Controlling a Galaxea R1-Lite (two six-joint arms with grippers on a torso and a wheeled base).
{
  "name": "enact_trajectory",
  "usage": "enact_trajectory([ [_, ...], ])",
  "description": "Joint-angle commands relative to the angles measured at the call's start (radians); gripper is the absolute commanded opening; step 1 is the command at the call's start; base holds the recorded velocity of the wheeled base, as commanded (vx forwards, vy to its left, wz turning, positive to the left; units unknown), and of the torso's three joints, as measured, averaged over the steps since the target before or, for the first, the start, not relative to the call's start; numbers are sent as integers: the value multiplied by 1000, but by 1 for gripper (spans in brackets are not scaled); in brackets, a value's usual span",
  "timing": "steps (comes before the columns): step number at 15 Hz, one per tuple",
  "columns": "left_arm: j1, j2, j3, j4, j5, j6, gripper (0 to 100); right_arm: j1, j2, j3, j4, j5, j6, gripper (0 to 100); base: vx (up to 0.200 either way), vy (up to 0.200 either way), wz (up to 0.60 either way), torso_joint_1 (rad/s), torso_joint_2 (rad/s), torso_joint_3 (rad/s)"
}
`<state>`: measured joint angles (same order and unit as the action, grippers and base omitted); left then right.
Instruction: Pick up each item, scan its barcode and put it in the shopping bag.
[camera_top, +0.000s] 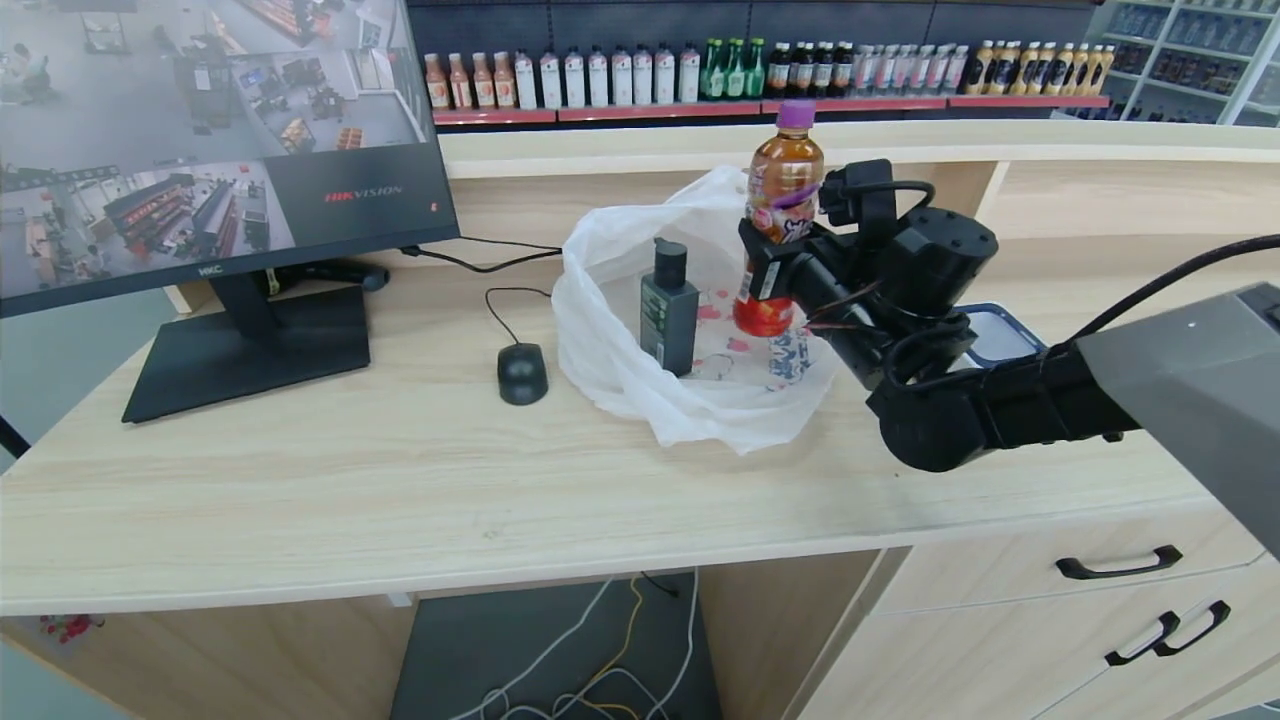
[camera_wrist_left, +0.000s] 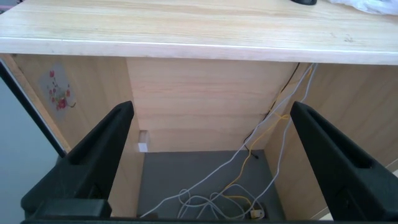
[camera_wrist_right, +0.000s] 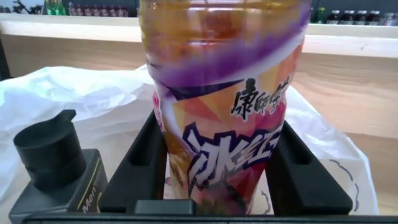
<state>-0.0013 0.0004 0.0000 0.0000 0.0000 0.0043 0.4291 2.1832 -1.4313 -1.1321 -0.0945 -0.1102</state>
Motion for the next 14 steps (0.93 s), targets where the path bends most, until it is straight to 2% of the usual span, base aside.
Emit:
enact_trajectory([
  [1, 0, 0, 0, 0, 0, 0, 100, -4, 30, 0, -9, -1, 0, 0, 0, 0, 0, 0, 0, 0],
  [9, 0, 0, 0, 0, 0, 0, 100, -24, 59, 11, -11, -1, 0, 0, 0, 0, 0, 0, 0, 0],
  [14, 0, 0, 0, 0, 0, 0, 100, -20, 98, 11, -63, -1, -2, 0, 0, 0, 0, 0, 0, 0],
])
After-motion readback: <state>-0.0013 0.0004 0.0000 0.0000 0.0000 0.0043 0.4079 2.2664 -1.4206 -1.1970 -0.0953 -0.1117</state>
